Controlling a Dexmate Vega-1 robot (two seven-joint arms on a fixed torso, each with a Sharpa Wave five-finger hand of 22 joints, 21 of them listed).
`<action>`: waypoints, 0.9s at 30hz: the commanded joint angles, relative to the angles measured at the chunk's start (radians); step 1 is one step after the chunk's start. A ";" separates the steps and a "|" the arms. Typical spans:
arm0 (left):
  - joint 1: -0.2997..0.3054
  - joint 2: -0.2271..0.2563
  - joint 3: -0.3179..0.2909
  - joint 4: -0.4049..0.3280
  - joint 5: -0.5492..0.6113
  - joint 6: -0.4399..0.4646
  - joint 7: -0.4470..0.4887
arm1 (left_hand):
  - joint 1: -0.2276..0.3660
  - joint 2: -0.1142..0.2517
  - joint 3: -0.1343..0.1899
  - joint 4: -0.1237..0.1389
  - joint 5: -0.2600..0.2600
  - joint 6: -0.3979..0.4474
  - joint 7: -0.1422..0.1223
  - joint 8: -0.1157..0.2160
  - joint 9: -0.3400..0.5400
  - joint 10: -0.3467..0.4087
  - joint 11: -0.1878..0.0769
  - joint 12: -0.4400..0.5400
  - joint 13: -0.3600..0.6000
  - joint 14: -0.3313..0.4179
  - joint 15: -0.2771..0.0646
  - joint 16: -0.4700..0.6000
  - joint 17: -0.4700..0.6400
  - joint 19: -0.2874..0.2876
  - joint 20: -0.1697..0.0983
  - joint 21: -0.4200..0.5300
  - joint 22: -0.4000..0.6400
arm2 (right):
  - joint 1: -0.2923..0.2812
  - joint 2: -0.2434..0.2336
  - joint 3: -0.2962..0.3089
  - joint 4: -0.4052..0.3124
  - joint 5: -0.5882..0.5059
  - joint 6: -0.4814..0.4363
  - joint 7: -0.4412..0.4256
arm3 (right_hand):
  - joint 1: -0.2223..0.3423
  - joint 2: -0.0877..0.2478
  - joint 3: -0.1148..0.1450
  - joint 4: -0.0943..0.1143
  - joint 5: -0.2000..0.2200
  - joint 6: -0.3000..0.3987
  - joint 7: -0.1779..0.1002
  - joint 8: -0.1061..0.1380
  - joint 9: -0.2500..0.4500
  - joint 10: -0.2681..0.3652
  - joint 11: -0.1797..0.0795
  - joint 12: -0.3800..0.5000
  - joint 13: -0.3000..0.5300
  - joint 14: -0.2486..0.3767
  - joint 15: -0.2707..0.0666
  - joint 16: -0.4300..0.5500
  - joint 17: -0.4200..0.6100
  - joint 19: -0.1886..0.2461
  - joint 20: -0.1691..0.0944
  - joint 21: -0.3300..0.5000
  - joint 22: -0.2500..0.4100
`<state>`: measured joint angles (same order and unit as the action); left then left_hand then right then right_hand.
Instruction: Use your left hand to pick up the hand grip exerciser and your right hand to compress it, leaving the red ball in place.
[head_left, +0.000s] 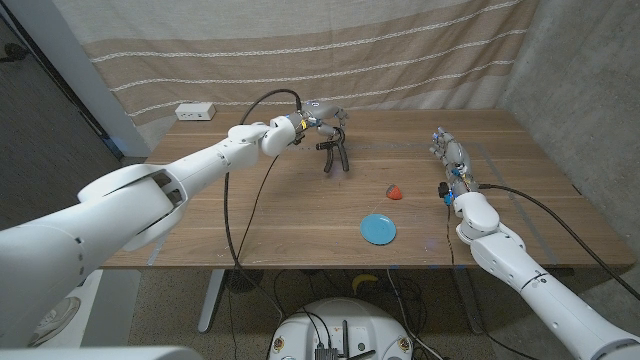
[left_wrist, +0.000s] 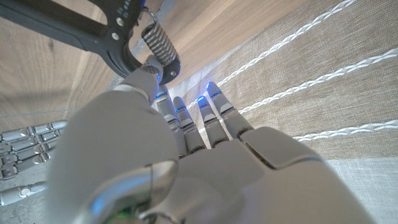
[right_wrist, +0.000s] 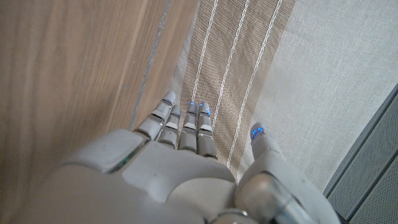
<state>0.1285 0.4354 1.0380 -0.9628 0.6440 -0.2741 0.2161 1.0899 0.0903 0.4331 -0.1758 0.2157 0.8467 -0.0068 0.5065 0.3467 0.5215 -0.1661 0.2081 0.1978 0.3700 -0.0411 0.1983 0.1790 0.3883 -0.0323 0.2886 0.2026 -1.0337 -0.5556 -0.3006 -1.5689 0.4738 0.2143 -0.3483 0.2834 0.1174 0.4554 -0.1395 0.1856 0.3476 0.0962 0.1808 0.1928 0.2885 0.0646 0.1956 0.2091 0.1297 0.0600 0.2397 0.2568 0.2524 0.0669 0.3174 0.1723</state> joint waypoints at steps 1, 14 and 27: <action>-0.021 -0.029 0.001 0.041 0.002 -0.020 0.064 | -0.002 0.013 -0.003 0.002 0.007 0.040 0.045 0.124 0.187 0.008 0.000 -0.001 0.005 0.006 -0.137 0.000 0.003 0.008 -0.002 0.006 0.001 | -0.012 -0.047 -0.001 -0.078 -0.018 -0.100 -0.033 | 0.001 -0.013 0.001 -0.012 0.003 -0.019 -0.004 -0.002 0.001 -0.016 0.000 -0.005 0.001 0.000 0.013 -0.004 -0.001 0.004 0.017 -0.008 0.003; -0.028 -0.044 0.002 0.059 -0.007 -0.051 0.137 | -0.003 0.015 -0.005 0.002 0.008 0.032 0.043 0.137 0.206 0.010 -0.008 -0.002 0.006 0.007 -0.140 -0.001 0.003 0.008 -0.002 0.008 0.002 | -0.010 -0.082 -0.003 -0.114 -0.028 -0.150 -0.021 | 0.006 -0.018 -0.001 -0.017 0.002 -0.036 -0.002 0.000 0.001 -0.025 -0.001 -0.005 0.001 -0.004 0.018 -0.007 -0.005 0.004 0.025 -0.015 0.004; -0.024 -0.045 -0.002 0.050 0.001 -0.069 0.201 | -0.007 0.016 -0.005 0.004 0.010 0.026 0.041 0.150 0.223 0.018 -0.011 -0.001 0.007 0.018 -0.148 0.000 0.003 0.016 -0.008 0.013 0.003 | 0.001 -0.120 -0.015 -0.156 -0.053 -0.207 -0.013 | -0.001 -0.032 -0.011 -0.017 -0.003 -0.067 0.003 -0.004 0.000 -0.037 0.008 -0.006 0.000 -0.008 0.025 -0.010 -0.007 0.006 0.030 -0.021 0.004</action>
<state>0.1040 0.3947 1.0382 -0.9101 0.6399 -0.3255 0.3637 1.0831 0.0962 0.4259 -0.1742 0.2205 0.8414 -0.0015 0.5065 0.3467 0.5323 -0.1769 0.2081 0.2026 0.3805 -0.0415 0.1983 0.1789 0.3938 -0.0376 0.2960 0.2025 -1.0410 -0.6415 -0.3062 -1.6848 0.4425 0.0581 -0.3655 0.2910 0.0933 0.4458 -0.1546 0.1856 0.2882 0.0984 0.1771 0.1907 0.2567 0.0696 0.1923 0.2092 0.1197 0.0808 0.2317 0.2507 0.2571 0.0897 0.3019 0.1748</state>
